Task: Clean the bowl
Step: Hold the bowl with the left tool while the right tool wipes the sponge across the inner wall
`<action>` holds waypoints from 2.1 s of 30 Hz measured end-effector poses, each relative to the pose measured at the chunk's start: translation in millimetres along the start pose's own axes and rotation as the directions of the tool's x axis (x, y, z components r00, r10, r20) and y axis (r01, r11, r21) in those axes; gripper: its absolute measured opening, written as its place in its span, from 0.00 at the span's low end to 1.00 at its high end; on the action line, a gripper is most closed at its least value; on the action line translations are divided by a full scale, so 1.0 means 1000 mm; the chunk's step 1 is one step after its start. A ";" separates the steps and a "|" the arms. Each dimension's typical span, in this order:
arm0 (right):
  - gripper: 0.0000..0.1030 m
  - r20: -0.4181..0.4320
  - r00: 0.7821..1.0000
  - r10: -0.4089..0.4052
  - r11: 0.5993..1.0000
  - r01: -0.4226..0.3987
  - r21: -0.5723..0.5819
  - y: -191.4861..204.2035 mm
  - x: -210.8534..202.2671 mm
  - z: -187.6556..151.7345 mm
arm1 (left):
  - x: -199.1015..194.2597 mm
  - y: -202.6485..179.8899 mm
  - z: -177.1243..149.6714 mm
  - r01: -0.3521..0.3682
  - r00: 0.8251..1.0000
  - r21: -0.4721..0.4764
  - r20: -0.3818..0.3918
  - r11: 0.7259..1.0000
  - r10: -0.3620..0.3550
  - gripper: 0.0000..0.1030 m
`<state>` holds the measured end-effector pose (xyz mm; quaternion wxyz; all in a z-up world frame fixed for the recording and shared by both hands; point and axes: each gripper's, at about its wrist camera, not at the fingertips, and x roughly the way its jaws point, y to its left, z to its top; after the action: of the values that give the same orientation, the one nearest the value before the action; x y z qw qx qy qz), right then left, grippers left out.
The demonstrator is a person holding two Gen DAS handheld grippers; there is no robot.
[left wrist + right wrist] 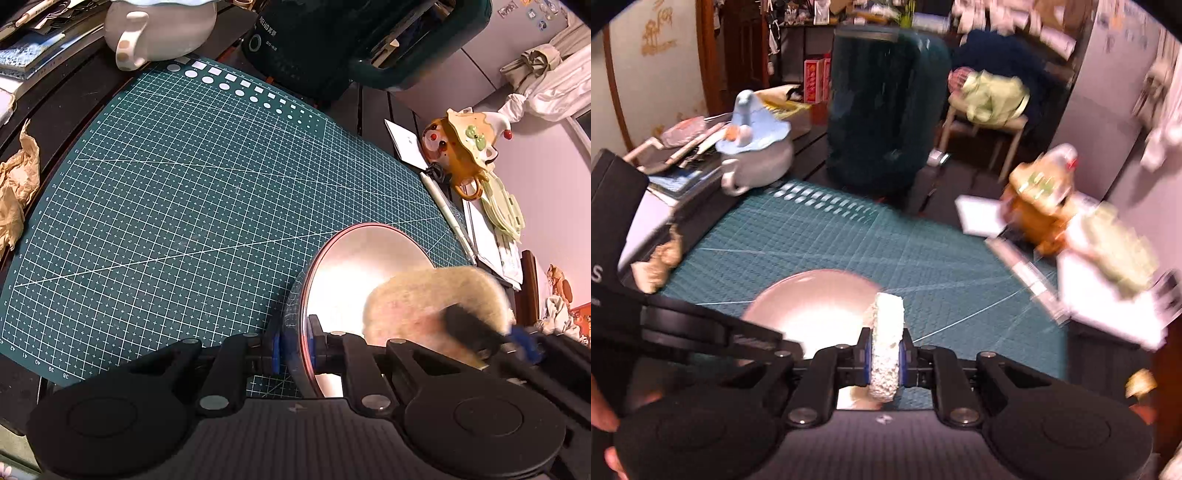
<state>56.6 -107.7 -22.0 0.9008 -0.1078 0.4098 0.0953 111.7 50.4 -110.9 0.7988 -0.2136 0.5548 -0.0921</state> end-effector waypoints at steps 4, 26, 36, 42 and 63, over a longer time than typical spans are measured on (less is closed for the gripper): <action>0.12 0.090 0.996 -0.024 1.000 0.022 0.022 -0.011 -0.025 0.009 | 0.000 0.000 0.000 -0.001 1.000 0.000 0.001 1.000 0.001 0.12; 0.12 0.079 0.996 0.050 0.996 -0.056 0.076 -0.021 -0.016 0.009 | 0.000 0.000 -0.002 -0.001 1.000 -0.002 0.003 1.000 0.001 0.13; 0.12 -0.072 0.959 0.274 0.948 -0.257 0.189 -0.019 0.023 -0.002 | 0.000 -0.002 -0.002 -0.003 1.000 0.004 0.005 1.000 0.003 0.13; 0.12 -0.047 0.994 0.094 0.992 -0.089 0.094 -0.009 0.017 -0.003 | 0.000 -0.001 -0.002 -0.001 1.000 0.003 0.003 1.000 0.001 0.13; 0.12 -0.040 0.997 0.066 0.995 -0.063 0.082 -0.008 0.015 -0.001 | 0.000 -0.003 -0.003 -0.005 1.000 0.007 0.007 1.000 0.005 0.13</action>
<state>67.9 -114.5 -33.2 0.8920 -0.0600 0.4355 0.1053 109.2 47.1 -110.2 0.8018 -0.2097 0.5520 -0.0914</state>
